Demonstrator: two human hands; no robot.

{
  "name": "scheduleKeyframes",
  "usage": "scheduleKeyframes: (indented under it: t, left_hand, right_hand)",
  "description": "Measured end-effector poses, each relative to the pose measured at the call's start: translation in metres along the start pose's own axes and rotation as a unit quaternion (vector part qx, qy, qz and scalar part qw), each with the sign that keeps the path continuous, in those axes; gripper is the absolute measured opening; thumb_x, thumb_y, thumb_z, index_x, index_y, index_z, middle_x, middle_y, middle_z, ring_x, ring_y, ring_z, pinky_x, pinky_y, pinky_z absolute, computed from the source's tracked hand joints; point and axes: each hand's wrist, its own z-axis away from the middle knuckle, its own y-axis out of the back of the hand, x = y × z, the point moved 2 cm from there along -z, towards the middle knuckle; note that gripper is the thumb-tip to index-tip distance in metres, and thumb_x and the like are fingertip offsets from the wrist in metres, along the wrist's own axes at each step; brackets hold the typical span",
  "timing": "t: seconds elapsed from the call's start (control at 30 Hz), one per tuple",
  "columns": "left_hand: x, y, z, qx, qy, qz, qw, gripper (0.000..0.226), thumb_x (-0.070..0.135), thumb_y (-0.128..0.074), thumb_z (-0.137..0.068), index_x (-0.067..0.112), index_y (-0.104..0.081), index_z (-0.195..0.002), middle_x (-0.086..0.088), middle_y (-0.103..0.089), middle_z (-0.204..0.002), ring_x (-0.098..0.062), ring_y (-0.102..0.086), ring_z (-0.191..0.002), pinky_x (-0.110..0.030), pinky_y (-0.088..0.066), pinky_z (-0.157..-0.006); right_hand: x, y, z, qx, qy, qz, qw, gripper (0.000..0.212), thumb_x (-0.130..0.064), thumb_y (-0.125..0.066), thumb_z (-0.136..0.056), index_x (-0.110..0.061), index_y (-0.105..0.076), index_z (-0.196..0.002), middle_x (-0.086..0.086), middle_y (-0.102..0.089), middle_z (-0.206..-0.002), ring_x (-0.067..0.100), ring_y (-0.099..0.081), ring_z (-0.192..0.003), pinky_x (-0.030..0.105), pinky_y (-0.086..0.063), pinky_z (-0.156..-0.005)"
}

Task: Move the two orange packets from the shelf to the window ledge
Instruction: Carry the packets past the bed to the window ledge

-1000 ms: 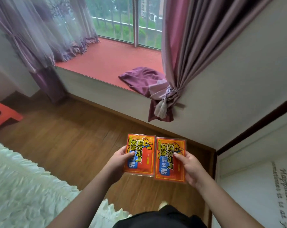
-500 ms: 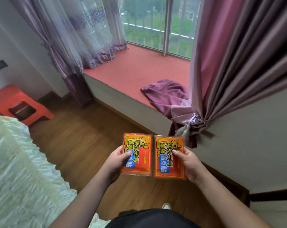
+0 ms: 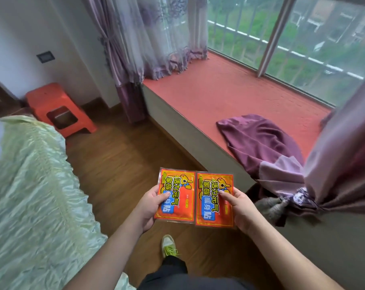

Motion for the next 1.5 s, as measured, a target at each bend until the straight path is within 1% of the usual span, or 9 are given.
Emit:
scheduleKeyframes:
  t: [0.07, 0.2, 0.37, 0.53, 0.8, 1.0, 1.13, 1.27, 1.5]
  left_hand:
    - [0.017, 0.02, -0.019, 0.01, 0.001, 0.001, 1.0, 0.018, 0.011, -0.057, -0.094, 0.011, -0.058, -0.112, -0.013, -0.076, -0.098, -0.025, -0.075, -0.084, -0.038, -0.062, -0.069]
    - [0.056, 0.063, -0.05, 0.026, -0.001, 0.003, 1.0, 0.026, 0.018, -0.061, -0.093, 0.012, -0.057, -0.117, -0.014, -0.074, -0.108, -0.03, -0.072, -0.096, -0.05, -0.057, -0.086]
    - [0.097, 0.108, -0.087, 0.043, -0.002, 0.009, 0.999, 0.029, 0.02, -0.062, -0.092, 0.012, -0.057, -0.12, -0.015, -0.073, -0.11, -0.032, -0.071, -0.1, -0.056, -0.053, -0.093]
    - [0.126, 0.123, -0.124, 0.053, 0.002, 0.036, 0.998, 0.025, 0.017, -0.061, -0.092, 0.013, -0.059, -0.117, -0.014, -0.074, -0.109, -0.032, -0.071, -0.099, -0.053, -0.055, -0.091]
    - [0.187, 0.134, -0.209, 0.078, 0.005, 0.019, 0.997, 0.027, 0.02, -0.063, -0.091, 0.016, -0.06, -0.117, -0.012, -0.074, -0.108, -0.03, -0.072, -0.098, -0.054, -0.055, -0.09]
    - [0.253, 0.139, -0.267, 0.107, -0.008, 0.005, 0.994, 0.026, 0.022, -0.063, -0.091, 0.017, -0.06, -0.117, -0.01, -0.075, -0.107, -0.027, -0.073, -0.095, -0.051, -0.057, -0.087]
    - [0.279, 0.142, -0.296, 0.118, -0.018, 0.003, 0.993, 0.023, 0.023, -0.062, -0.091, 0.019, -0.06, -0.114, -0.009, -0.075, -0.106, -0.026, -0.074, -0.094, -0.047, -0.059, -0.082]
    - [0.3, 0.151, -0.323, 0.117, -0.009, 0.007, 0.993, 0.026, 0.023, -0.063, -0.091, 0.019, -0.06, -0.116, -0.009, -0.074, -0.108, -0.027, -0.073, -0.096, -0.05, -0.057, -0.086]
    - [0.343, 0.192, -0.388, 0.096, 0.009, 0.01, 0.995, 0.027, 0.021, -0.064, -0.09, 0.02, -0.06, -0.117, -0.01, -0.074, -0.11, -0.029, -0.071, -0.1, -0.055, -0.054, -0.092]
  right_hand:
    - [-0.012, -0.025, -0.024, -0.002, -0.001, 0.003, 1.0, 0.019, -0.014, -0.06, -0.093, -0.009, -0.063, -0.111, 0.017, -0.076, -0.1, 0.034, -0.074, -0.086, 0.052, -0.059, -0.076]
    - [-0.041, -0.077, -0.066, -0.012, 0.003, 0.015, 1.0, 0.017, -0.013, -0.059, -0.093, -0.008, -0.062, -0.11, 0.017, -0.076, -0.098, 0.033, -0.074, -0.083, 0.052, -0.06, -0.072]
    - [-0.074, -0.129, -0.109, -0.02, 0.02, 0.001, 1.0, 0.013, -0.01, -0.058, -0.093, -0.008, -0.063, -0.105, 0.015, -0.077, -0.089, 0.03, -0.074, -0.074, 0.052, -0.06, -0.069]
    - [-0.102, -0.158, -0.152, -0.026, 0.023, 0.019, 0.999, 0.016, -0.011, -0.059, -0.092, -0.008, -0.064, -0.107, 0.017, -0.076, -0.097, 0.032, -0.074, -0.081, 0.057, -0.057, -0.079]
    - [-0.163, -0.185, -0.255, -0.033, 0.018, 0.048, 0.998, 0.016, -0.012, -0.059, -0.093, -0.009, -0.064, -0.108, 0.016, -0.076, -0.098, 0.034, -0.073, -0.085, 0.053, -0.059, -0.076]
    - [-0.223, -0.208, -0.318, -0.06, 0.001, 0.063, 0.996, 0.019, -0.018, -0.06, -0.093, -0.011, -0.063, -0.111, 0.015, -0.076, -0.1, 0.035, -0.073, -0.089, 0.056, -0.057, -0.082]
    - [-0.249, -0.218, -0.348, -0.067, 0.003, 0.071, 0.995, 0.017, -0.019, -0.059, -0.093, -0.012, -0.063, -0.108, 0.013, -0.077, -0.098, 0.032, -0.074, -0.088, 0.05, -0.06, -0.076]
    - [-0.261, -0.229, -0.373, -0.061, -0.008, 0.069, 0.996, 0.019, -0.02, -0.059, -0.094, -0.012, -0.062, -0.11, 0.012, -0.077, -0.098, 0.031, -0.074, -0.087, 0.046, -0.061, -0.072]
    - [-0.279, -0.26, -0.429, -0.02, -0.022, 0.047, 0.998, 0.022, -0.02, -0.06, -0.093, -0.011, -0.061, -0.114, 0.015, -0.076, -0.101, 0.034, -0.073, -0.091, 0.055, -0.057, -0.083]
